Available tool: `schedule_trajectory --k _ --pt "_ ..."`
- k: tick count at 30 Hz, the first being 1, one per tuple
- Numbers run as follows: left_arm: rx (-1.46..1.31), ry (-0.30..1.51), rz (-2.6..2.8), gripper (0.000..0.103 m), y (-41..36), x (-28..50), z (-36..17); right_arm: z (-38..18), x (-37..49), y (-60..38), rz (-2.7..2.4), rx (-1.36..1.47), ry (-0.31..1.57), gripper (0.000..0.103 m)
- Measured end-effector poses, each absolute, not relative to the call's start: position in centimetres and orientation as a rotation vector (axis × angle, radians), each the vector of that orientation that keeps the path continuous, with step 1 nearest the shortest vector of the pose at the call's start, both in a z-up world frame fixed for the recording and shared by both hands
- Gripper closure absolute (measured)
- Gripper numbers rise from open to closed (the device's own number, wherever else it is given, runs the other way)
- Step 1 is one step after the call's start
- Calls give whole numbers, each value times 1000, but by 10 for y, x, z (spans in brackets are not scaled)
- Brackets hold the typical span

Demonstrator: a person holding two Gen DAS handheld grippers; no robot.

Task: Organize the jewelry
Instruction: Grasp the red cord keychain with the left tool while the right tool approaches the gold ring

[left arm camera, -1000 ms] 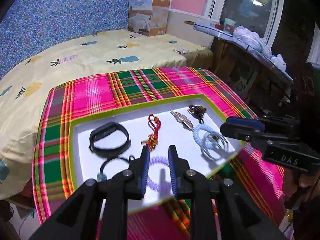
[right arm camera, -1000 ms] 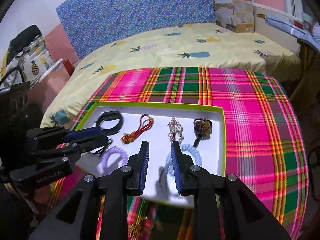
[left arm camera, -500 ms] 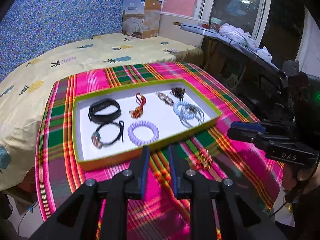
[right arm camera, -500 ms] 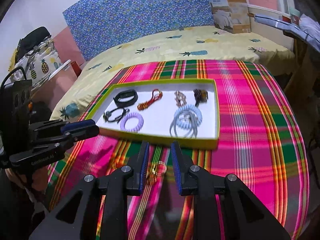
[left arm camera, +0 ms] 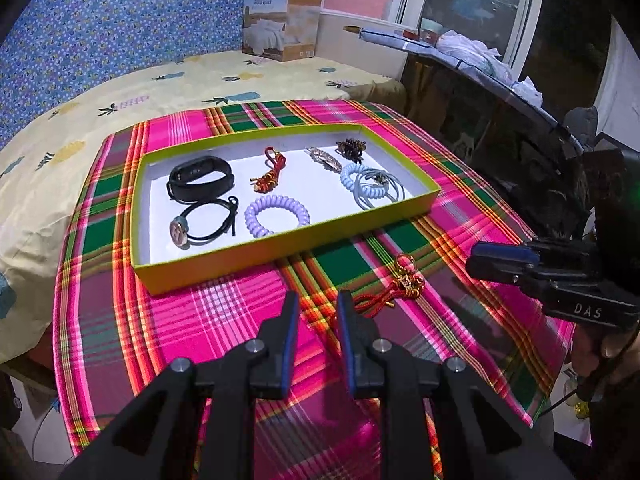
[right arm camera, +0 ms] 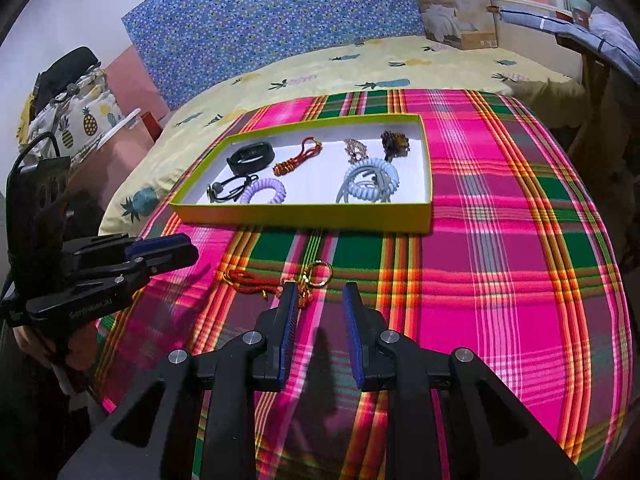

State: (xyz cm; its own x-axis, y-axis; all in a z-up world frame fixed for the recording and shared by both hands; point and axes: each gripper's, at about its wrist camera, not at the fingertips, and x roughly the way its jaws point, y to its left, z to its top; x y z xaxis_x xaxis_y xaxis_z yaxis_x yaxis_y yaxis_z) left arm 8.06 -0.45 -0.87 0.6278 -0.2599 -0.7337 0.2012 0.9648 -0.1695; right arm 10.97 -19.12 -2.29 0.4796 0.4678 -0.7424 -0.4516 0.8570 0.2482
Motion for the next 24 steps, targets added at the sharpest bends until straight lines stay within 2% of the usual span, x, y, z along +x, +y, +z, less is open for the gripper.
schedule_trajectory --k 13,17,24 --pt "-32 856 -272 82 -15 80 -12 -26 103 -185 565 -15 914 80" --pt "-8 868 -302 71 -22 84 -17 -29 103 -184 563 -19 923 80" --pt "49 883 -339 71 -33 95 -25 -33 105 -186 556 -14 933 80"
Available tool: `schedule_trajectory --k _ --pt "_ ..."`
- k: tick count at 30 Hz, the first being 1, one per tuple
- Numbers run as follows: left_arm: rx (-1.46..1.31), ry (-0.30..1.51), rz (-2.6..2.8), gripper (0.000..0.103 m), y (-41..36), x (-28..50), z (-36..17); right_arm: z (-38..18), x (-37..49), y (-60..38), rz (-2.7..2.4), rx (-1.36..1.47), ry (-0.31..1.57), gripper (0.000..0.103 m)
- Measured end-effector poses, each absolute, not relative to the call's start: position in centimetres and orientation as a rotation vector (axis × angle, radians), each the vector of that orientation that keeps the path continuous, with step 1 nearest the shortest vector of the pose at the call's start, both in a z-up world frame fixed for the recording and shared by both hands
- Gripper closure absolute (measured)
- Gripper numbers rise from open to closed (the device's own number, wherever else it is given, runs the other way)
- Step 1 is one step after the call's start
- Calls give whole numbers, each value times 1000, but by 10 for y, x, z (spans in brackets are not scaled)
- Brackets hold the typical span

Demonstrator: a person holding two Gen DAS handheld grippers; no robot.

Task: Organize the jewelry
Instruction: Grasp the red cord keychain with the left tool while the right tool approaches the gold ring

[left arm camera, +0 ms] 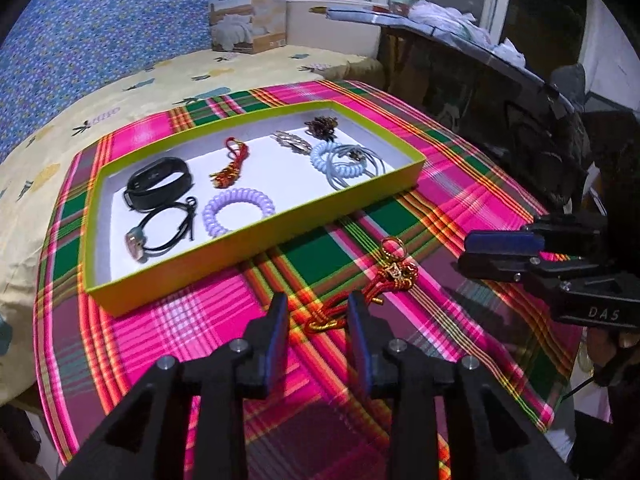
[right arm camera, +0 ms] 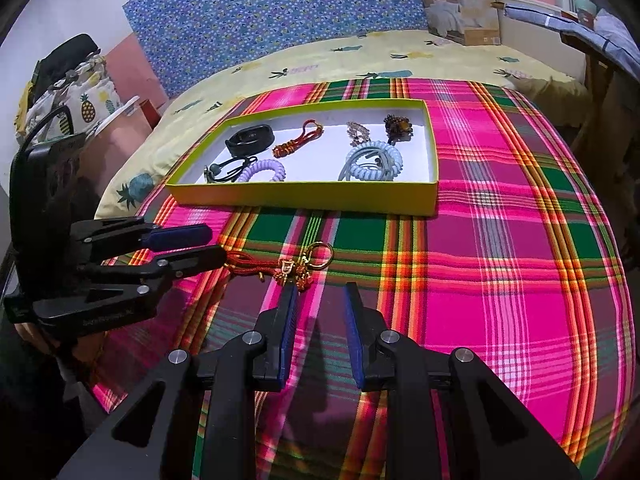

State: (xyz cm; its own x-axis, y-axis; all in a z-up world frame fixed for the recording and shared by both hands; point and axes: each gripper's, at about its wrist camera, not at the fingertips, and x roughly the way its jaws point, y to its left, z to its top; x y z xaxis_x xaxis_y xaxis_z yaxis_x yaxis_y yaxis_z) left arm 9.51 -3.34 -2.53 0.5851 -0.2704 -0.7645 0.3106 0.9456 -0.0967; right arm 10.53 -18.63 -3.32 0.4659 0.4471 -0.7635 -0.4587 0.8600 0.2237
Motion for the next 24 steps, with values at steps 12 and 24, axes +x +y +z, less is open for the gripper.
schedule_trajectory --k 12,24 --pt "179 888 -409 68 -57 96 -34 -36 109 -193 546 -1 941 80" --pt "186 876 -416 94 -58 81 -34 -36 111 -194 544 6 941 80"
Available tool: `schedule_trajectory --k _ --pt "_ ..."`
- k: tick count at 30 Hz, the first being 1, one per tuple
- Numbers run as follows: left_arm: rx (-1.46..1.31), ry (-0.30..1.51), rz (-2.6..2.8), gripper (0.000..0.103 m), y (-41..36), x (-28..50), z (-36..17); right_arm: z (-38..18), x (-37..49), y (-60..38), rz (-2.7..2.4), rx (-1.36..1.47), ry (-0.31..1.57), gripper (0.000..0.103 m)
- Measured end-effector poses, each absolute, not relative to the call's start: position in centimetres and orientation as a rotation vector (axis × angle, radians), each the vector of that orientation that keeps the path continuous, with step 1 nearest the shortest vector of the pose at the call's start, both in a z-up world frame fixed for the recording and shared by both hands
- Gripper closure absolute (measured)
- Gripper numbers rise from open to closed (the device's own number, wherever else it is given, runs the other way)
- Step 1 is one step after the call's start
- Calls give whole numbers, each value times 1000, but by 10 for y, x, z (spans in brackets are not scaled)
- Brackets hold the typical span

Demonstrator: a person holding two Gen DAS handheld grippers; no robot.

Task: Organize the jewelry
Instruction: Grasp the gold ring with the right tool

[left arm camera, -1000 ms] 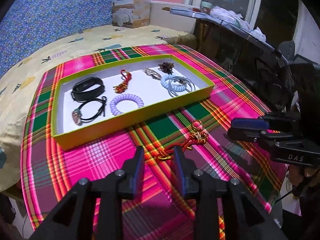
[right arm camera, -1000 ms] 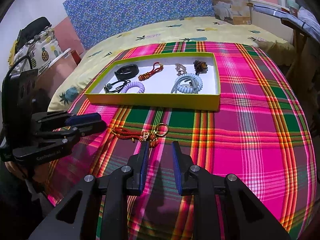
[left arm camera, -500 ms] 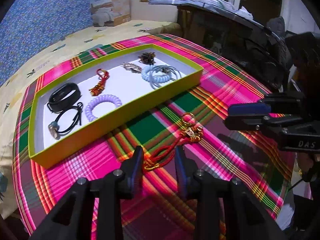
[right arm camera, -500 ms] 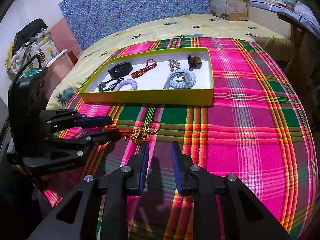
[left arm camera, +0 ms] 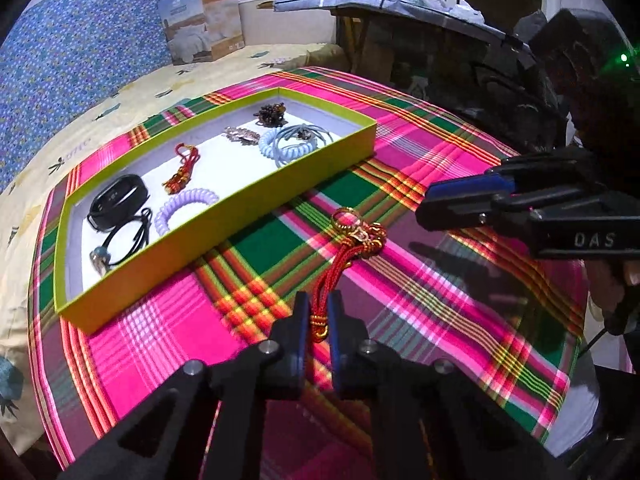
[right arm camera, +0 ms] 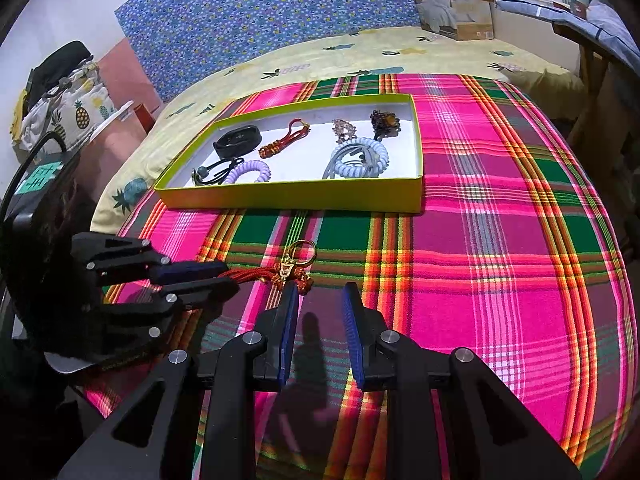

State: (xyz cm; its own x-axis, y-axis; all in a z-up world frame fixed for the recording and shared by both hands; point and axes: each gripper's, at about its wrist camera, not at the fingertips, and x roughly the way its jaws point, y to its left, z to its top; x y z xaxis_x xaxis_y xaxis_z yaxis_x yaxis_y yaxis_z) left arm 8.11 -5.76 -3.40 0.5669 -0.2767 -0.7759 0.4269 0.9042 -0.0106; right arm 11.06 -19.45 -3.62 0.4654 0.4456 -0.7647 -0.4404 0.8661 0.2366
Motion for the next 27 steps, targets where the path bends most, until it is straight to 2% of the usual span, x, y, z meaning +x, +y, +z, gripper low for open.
schedule_trajectory --k 9,10,13,27 --pt "53 874 -285 94 -16 68 -31 -38 115 -190 551 -6 940 80" --pt "37 877 -268 94 -11 67 -32 -39 117 -187 557 -14 943 78" --pt "-2 870 -231 94 0 63 -31 -42 122 -178 568 -40 946 62" --pt "-67 855 -211 94 16 57 -31 -54 137 -137 607 -295 908 61"
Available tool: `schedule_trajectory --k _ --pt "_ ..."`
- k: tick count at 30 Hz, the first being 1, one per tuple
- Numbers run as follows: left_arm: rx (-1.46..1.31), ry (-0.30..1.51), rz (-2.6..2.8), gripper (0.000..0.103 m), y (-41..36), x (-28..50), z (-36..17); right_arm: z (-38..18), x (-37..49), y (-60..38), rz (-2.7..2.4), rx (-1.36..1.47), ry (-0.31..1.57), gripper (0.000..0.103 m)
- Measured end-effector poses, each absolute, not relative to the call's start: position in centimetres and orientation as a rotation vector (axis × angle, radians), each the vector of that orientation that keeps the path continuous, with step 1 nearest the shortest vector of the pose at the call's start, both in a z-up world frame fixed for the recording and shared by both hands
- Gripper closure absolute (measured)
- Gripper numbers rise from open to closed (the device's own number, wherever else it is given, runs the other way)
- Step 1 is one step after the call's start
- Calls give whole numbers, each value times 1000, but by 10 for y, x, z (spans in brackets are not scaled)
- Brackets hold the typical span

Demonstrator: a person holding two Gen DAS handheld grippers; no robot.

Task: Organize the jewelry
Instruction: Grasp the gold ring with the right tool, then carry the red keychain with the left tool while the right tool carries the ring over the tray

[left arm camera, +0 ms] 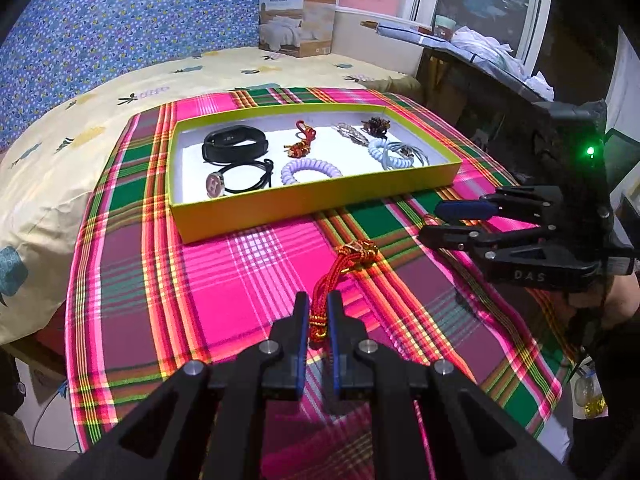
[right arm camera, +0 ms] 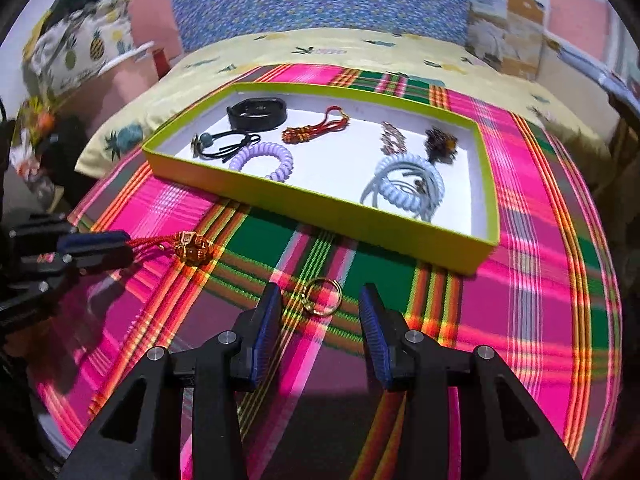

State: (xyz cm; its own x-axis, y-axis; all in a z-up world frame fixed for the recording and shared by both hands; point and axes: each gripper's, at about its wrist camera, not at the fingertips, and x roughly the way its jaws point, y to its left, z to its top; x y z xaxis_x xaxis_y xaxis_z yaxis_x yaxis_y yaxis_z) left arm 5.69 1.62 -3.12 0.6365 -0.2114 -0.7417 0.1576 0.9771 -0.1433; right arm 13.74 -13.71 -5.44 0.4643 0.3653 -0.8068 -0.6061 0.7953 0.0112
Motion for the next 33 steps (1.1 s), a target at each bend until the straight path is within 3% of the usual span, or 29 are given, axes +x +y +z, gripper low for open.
schedule_trajectory --k 3,5,33 --pt "-70 857 -213 94 16 57 -32 -55 138 -135 623 -307 902 68" --pt "-73 859 -214 94 16 58 -32 -54 138 -135 627 -311 900 80" --pt "-148 760 -242 94 19 50 12 -18 107 -152 596 -213 809 81"
